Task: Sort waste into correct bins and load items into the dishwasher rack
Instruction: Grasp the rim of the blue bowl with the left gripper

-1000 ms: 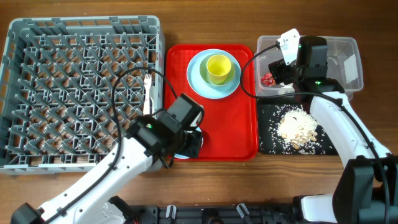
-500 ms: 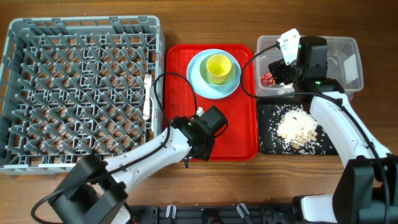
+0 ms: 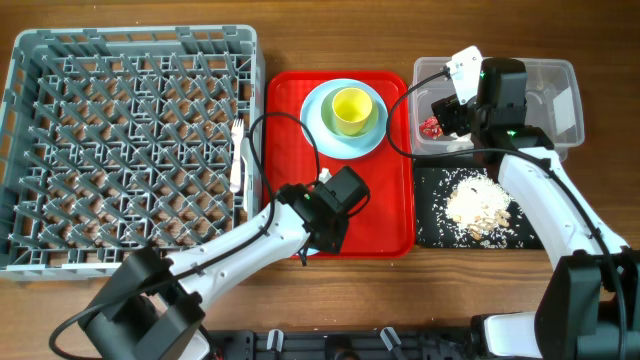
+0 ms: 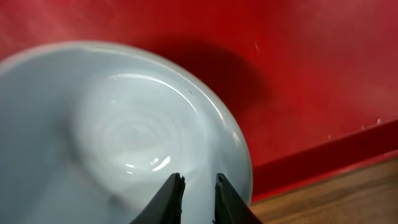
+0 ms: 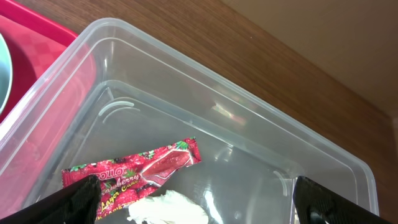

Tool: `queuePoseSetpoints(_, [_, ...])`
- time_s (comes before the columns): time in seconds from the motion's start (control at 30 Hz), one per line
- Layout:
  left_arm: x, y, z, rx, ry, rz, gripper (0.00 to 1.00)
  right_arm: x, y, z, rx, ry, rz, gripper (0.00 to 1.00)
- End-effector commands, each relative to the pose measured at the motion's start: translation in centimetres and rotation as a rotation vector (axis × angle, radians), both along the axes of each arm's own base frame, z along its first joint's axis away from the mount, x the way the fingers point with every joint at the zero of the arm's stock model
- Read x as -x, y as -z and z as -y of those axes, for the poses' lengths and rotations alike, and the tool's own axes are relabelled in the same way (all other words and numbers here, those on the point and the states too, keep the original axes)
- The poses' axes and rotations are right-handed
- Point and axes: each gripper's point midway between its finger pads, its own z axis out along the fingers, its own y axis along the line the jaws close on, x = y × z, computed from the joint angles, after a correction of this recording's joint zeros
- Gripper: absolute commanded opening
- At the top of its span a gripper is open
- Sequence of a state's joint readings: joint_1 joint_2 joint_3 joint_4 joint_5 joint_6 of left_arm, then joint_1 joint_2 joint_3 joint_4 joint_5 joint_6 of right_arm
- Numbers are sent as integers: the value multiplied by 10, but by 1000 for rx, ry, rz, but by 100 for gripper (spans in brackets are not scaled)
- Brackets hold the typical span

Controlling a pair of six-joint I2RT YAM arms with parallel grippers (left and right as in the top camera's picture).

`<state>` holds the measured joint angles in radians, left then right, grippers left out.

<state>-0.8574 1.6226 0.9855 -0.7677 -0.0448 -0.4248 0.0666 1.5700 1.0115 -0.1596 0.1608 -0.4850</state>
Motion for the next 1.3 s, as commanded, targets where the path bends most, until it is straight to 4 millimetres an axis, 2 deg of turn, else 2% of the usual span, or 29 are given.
queuePoseSetpoints(0.0, [-23,-34,-5,-21,-25,149,17,-4,-2,0,6,-8,4,100])
queuePoseSetpoints(0.1, [-7,-48,7,78,-1,84,16,-4,-2,0,6,-8,4,100])
queuePoseSetpoints(0.2, [9,-50,19,155,25,-1,15,-4,-2,0,6,-8,4,100])
queuePoseSetpoints(0.4, [24,-25,14,99,48,-50,14,-4,-2,0,6,-9,4,100])
queuePoseSetpoints(0.57, [14,-21,5,45,34,5,12,-4,-2,0,7,-9,4,100])
queuePoseSetpoints(0.87, [15,-20,8,58,26,1,12,-4,-2,0,7,-9,4,99])
queuePoseSetpoints(0.9, [16,-20,9,59,31,-1,13,-4,-2,0,7,-9,4,100])
queuePoseSetpoints(1.0, [18,-20,12,62,44,2,26,-4,-2,0,6,-8,4,100])
queuePoseSetpoints(1.27, [17,-21,13,68,44,6,25,-4,-2,0,7,-9,4,100])
